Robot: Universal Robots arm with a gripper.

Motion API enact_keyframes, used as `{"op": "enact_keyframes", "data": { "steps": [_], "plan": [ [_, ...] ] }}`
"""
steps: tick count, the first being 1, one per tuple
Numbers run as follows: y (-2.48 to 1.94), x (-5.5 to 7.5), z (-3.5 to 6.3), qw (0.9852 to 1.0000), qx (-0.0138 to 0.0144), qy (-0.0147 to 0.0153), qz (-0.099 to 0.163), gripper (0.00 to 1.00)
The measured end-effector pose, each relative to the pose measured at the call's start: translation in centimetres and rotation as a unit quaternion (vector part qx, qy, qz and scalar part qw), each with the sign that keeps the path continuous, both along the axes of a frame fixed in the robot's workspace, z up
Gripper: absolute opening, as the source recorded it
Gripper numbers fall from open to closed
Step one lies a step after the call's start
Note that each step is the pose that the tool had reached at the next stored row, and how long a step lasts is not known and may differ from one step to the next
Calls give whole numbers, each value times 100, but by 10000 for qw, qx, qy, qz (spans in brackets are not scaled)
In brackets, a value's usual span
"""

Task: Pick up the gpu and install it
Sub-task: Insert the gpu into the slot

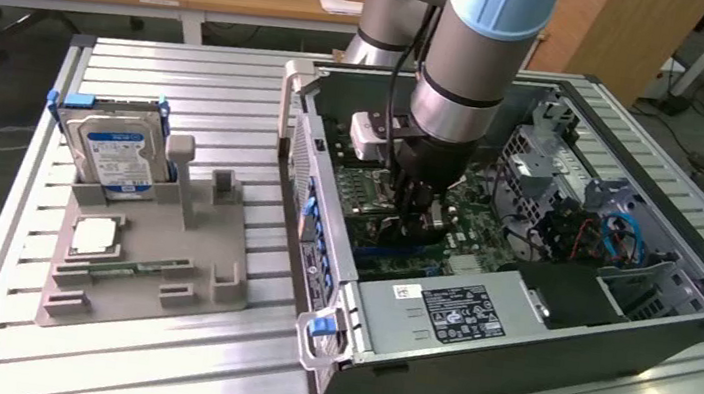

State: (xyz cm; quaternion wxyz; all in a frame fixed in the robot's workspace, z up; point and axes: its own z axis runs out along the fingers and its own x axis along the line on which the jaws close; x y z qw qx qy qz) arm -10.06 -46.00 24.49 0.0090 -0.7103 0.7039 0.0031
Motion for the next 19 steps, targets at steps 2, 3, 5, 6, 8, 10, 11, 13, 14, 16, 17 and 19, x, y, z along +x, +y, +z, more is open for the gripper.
{"op": "enact_keyframes", "data": {
  "steps": [2, 3, 5, 6, 8, 10, 11, 13, 14, 16, 17, 19],
  "plan": [
    [0, 0, 0, 10000, -1, 0, 0, 26],
    [-1, 0, -3, 10000, -1, 0, 0, 26],
    [-1, 0, -12, 10000, -4, 2, 0, 26],
    [-1, 0, -15, 10000, -5, 2, 0, 26],
    [-1, 0, -24, 10000, -1, 0, 0, 26],
    [0, 0, -27, 10000, -1, 0, 0, 26],
    [0, 0, -28, 10000, -1, 1, 0, 26],
    [0, 0, -29, 10000, 0, 0, 0, 26],
    [0, 0, -29, 10000, 0, 0, 0, 26],
    [0, 0, -29, 10000, 0, 0, 0, 26],
    [0, 0, -29, 10000, 0, 0, 0, 26],
    [0, 0, -29, 10000, 0, 0, 0, 26]
  ]
}}
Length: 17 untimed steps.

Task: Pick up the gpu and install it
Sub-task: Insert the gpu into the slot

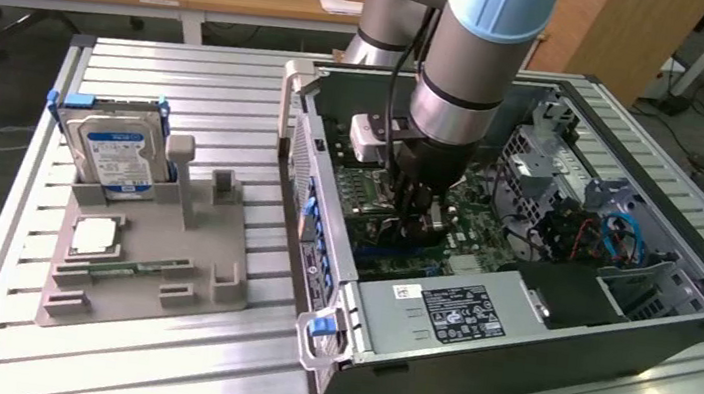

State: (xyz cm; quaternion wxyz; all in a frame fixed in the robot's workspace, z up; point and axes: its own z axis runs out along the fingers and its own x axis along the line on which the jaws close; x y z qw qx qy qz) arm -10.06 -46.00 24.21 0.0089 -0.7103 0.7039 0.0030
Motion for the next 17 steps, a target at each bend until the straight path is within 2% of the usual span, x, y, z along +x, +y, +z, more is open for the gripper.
{"op": "enact_keyframes", "data": {
  "steps": [12, 17],
  "plan": [
    [0, 0, -1, 10000, 0, 0, 0, 26],
    [-1, 0, -44, 10000, -6, 3, 1, 26]
  ]
}}
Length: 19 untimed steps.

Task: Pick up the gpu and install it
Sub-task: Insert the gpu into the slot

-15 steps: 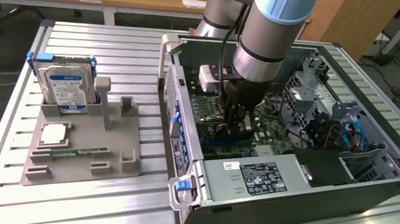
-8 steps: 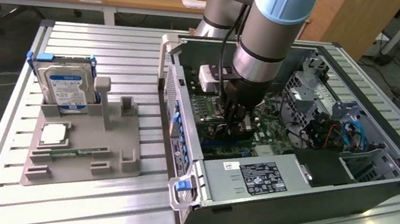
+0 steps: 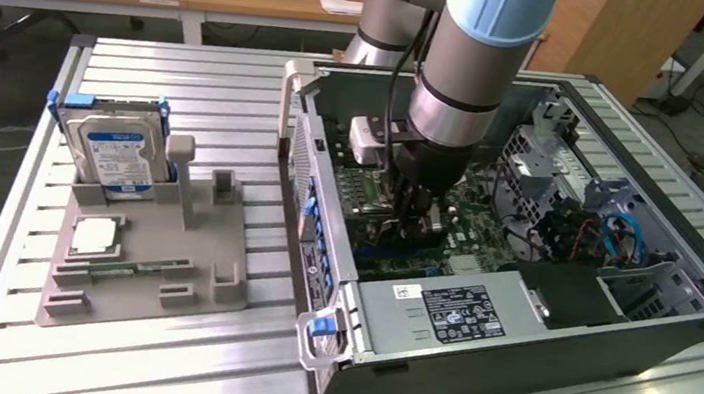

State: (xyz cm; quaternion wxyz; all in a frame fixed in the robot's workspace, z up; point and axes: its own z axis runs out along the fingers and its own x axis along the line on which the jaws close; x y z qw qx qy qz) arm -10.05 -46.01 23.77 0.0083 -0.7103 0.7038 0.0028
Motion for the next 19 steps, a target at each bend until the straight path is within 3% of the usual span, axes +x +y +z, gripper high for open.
{"op": "enact_keyframes", "data": {
  "steps": [19],
  "plan": [
    [3, 37, -11, 10000, 12, -4, -1, 26]
  ]
}}
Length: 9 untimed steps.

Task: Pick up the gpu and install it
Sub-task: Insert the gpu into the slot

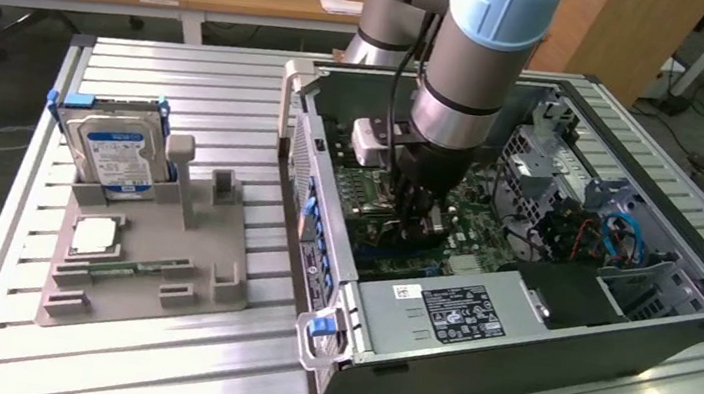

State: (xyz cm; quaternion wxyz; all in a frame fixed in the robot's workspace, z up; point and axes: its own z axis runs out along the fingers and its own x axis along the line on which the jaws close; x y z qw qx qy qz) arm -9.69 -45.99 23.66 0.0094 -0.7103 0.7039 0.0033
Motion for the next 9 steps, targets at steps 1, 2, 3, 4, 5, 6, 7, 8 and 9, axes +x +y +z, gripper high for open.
{"op": "enact_keyframes", "data": {
  "steps": [1, 2, 3, 4, 5, 6, 7, 8, 9],
  "plan": [
    [0, 2, 1, 10000, -1, 0, 0, 26],
    [0, 1, 3, 10000, -3, 1, -1, 26],
    [-1, 1, 4, 10000, -4, 1, -1, 26],
    [-1, 1, 5, 10000, -5, 2, -1, 26],
    [-1, 2, 4, 10000, -5, 2, 0, 26],
    [-1, 2, 5, 10000, -5, 2, 0, 26],
    [-1, 2, 4, 10000, -5, 2, 0, 26],
    [-1, 2, 5, 10000, -5, 2, 0, 26],
    [-1, 2, 5, 10000, -5, 2, 0, 26]
  ]
}}
